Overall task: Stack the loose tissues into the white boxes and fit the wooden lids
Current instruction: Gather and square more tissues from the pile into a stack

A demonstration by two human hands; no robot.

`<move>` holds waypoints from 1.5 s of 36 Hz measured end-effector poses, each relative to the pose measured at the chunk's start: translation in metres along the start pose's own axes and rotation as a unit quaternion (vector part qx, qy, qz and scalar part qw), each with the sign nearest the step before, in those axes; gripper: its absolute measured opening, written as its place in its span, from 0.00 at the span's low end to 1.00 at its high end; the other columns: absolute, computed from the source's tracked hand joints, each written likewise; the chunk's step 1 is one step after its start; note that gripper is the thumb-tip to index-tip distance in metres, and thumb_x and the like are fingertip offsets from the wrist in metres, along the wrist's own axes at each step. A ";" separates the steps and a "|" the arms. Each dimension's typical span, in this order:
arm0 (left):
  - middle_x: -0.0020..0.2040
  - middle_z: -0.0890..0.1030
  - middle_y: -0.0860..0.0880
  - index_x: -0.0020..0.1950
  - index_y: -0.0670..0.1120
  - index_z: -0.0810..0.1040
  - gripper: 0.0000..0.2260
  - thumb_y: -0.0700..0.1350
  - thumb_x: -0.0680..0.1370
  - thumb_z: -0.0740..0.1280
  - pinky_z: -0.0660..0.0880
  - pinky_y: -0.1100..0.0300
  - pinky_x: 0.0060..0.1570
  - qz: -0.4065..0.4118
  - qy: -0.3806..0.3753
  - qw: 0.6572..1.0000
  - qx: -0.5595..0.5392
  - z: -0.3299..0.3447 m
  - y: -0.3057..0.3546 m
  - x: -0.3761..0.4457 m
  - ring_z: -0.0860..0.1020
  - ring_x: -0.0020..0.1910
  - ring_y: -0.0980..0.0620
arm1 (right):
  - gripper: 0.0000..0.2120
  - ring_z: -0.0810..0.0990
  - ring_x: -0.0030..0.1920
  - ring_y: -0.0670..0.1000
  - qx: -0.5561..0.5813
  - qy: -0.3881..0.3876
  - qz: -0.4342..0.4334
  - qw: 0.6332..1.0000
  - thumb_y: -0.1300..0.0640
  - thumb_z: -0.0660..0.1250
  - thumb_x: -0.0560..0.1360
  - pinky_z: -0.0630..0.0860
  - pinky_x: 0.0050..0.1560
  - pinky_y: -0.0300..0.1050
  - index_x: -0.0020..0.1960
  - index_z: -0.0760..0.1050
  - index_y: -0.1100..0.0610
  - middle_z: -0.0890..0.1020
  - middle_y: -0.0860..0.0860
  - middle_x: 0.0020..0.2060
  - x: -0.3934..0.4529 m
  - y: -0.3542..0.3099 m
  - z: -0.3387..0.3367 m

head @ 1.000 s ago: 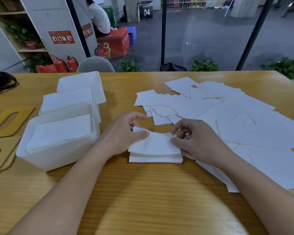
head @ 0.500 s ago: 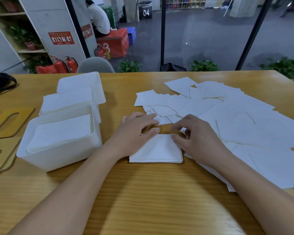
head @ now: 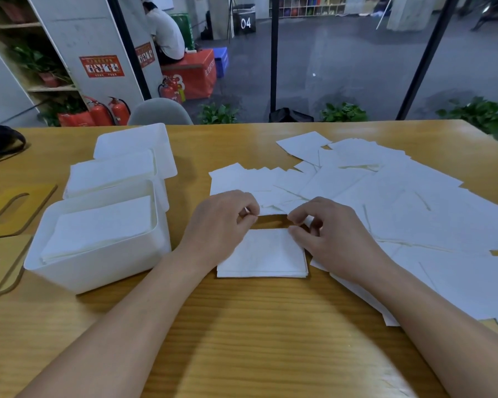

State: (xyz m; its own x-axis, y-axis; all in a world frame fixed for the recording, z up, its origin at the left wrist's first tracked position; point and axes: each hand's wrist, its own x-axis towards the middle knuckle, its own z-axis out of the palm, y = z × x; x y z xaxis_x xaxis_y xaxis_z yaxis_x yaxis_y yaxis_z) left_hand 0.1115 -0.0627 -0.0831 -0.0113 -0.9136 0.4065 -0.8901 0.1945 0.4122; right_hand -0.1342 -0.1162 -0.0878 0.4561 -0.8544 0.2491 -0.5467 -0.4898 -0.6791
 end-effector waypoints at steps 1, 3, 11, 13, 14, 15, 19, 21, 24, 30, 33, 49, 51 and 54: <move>0.44 0.82 0.60 0.52 0.55 0.83 0.06 0.43 0.82 0.75 0.79 0.58 0.45 0.000 0.013 1.000 -0.001 -0.001 0.000 0.000 0.80 0.45 0.58 | 0.06 0.81 0.41 0.46 0.002 0.004 0.001 1.000 0.51 0.75 0.79 0.79 0.44 0.40 0.55 0.84 0.44 0.83 0.39 0.49 0.000 0.001 0.000; 0.47 0.81 0.60 0.60 0.56 0.82 0.09 0.43 0.83 0.73 0.77 0.63 0.45 -0.004 0.020 1.000 -0.016 -0.002 0.002 0.000 0.79 0.47 0.58 | 0.09 0.81 0.37 0.47 0.020 0.011 0.007 1.000 0.51 0.74 0.80 0.79 0.41 0.37 0.59 0.83 0.44 0.84 0.38 0.47 0.000 0.005 0.001; 0.56 0.81 0.60 0.59 0.53 0.85 0.10 0.41 0.88 0.65 0.73 0.67 0.44 -0.009 0.029 0.996 -0.084 -0.009 0.003 -0.005 0.83 0.45 0.59 | 0.19 0.80 0.34 0.47 0.036 -0.002 0.006 0.999 0.52 0.75 0.79 0.77 0.40 0.35 0.69 0.81 0.42 0.84 0.39 0.45 0.000 0.004 0.002; 0.55 0.83 0.60 0.59 0.55 0.83 0.10 0.44 0.89 0.62 0.77 0.64 0.42 -0.030 0.033 0.992 -0.117 -0.011 0.002 -0.006 0.86 0.44 0.60 | 0.18 0.79 0.34 0.47 0.021 0.001 0.007 1.000 0.52 0.76 0.79 0.76 0.39 0.34 0.68 0.81 0.42 0.84 0.39 0.45 -0.001 0.003 0.003; 0.55 0.84 0.60 0.60 0.55 0.82 0.10 0.45 0.90 0.61 0.81 0.60 0.43 -0.039 0.034 0.989 -0.138 -0.012 0.002 -0.006 0.87 0.46 0.61 | 0.19 0.79 0.34 0.46 0.021 0.002 0.011 1.000 0.51 0.76 0.79 0.75 0.39 0.34 0.69 0.80 0.42 0.84 0.38 0.45 -0.001 0.003 0.004; 0.57 0.85 0.59 0.61 0.55 0.80 0.09 0.47 0.91 0.60 0.84 0.56 0.46 -0.045 0.038 0.984 -0.167 -0.012 0.002 -0.007 0.87 0.49 0.61 | 0.19 0.79 0.34 0.45 0.025 0.004 0.016 1.000 0.51 0.76 0.80 0.75 0.39 0.34 0.70 0.79 0.43 0.83 0.38 0.45 0.000 0.003 0.004; 0.61 0.87 0.53 0.59 0.49 0.81 0.08 0.43 0.90 0.62 0.84 0.52 0.61 -0.059 0.071 0.940 -0.328 -0.015 0.009 -0.009 0.87 0.60 0.51 | 0.18 0.82 0.35 0.43 0.025 0.039 0.034 0.998 0.47 0.72 0.82 0.74 0.39 0.34 0.71 0.78 0.44 0.84 0.35 0.43 0.001 -0.001 0.000; 0.60 0.88 0.50 0.56 0.47 0.84 0.08 0.42 0.88 0.65 0.84 0.50 0.61 -0.054 0.082 0.921 -0.377 -0.017 0.011 -0.009 0.87 0.59 0.48 | 0.18 0.83 0.38 0.43 0.034 0.054 0.039 0.997 0.44 0.69 0.83 0.75 0.42 0.39 0.72 0.77 0.44 0.85 0.37 0.41 0.001 -0.003 -0.003; 0.59 0.89 0.51 0.50 0.47 0.85 0.09 0.48 0.87 0.68 0.80 0.54 0.53 -0.040 0.092 0.915 -0.390 -0.018 0.013 -0.009 0.85 0.51 0.41 | 0.15 0.84 0.35 0.46 0.120 0.031 0.063 0.990 0.38 0.60 0.86 0.75 0.41 0.42 0.69 0.77 0.41 0.89 0.42 0.44 0.002 -0.008 -0.008; 0.55 0.90 0.47 0.49 0.49 0.87 0.03 0.43 0.80 0.79 0.82 0.59 0.54 -0.014 0.028 0.895 -0.444 -0.013 0.013 -0.010 0.87 0.61 0.44 | 0.31 0.87 0.42 0.60 0.387 0.011 0.157 0.909 0.22 0.56 0.78 0.79 0.41 0.55 0.61 0.84 0.42 0.89 0.57 0.46 0.007 -0.018 -0.014; 0.57 0.89 0.47 0.50 0.48 0.87 0.05 0.40 0.78 0.80 0.83 0.56 0.55 -0.017 0.006 0.904 -0.427 -0.010 0.006 -0.010 0.87 0.61 0.45 | 0.25 0.88 0.49 0.62 0.379 0.010 0.162 0.911 0.26 0.68 0.76 0.83 0.53 0.60 0.60 0.86 0.41 0.89 0.56 0.49 0.007 -0.013 -0.015; 0.52 0.87 0.64 0.56 0.63 0.87 0.07 0.54 0.78 0.79 0.79 0.55 0.51 -0.145 -0.082 0.961 -0.220 -0.023 -0.009 -0.008 0.85 0.48 0.61 | 0.09 0.80 0.34 0.47 0.196 -0.019 0.042 0.980 0.53 0.78 0.79 0.81 0.39 0.40 0.58 0.84 0.44 0.85 0.42 0.40 0.000 -0.008 -0.002; 0.51 0.87 0.65 0.55 0.63 0.87 0.06 0.54 0.79 0.79 0.75 0.63 0.43 -0.139 -0.074 0.972 -0.177 -0.022 -0.010 -0.009 0.79 0.39 0.64 | 0.11 0.80 0.34 0.46 0.183 -0.015 0.045 0.982 0.54 0.79 0.79 0.81 0.40 0.40 0.58 0.83 0.44 0.86 0.43 0.42 0.000 -0.007 -0.001; 0.49 0.86 0.61 0.56 0.62 0.87 0.08 0.52 0.78 0.79 0.72 0.71 0.37 -0.129 -0.070 0.979 -0.143 -0.020 -0.009 -0.011 0.75 0.33 0.61 | 0.12 0.77 0.33 0.44 0.141 -0.002 0.035 0.989 0.56 0.79 0.78 0.77 0.37 0.34 0.57 0.84 0.44 0.86 0.42 0.45 -0.001 -0.003 0.001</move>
State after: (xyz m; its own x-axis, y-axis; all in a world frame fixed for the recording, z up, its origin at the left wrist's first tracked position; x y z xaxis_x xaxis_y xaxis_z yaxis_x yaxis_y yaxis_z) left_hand 0.1289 -0.0475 -0.0754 0.1178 -0.9814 0.1514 -0.7077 0.0240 0.7061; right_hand -0.1324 -0.1139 -0.0869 0.4278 -0.8833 0.1921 -0.3597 -0.3613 -0.8603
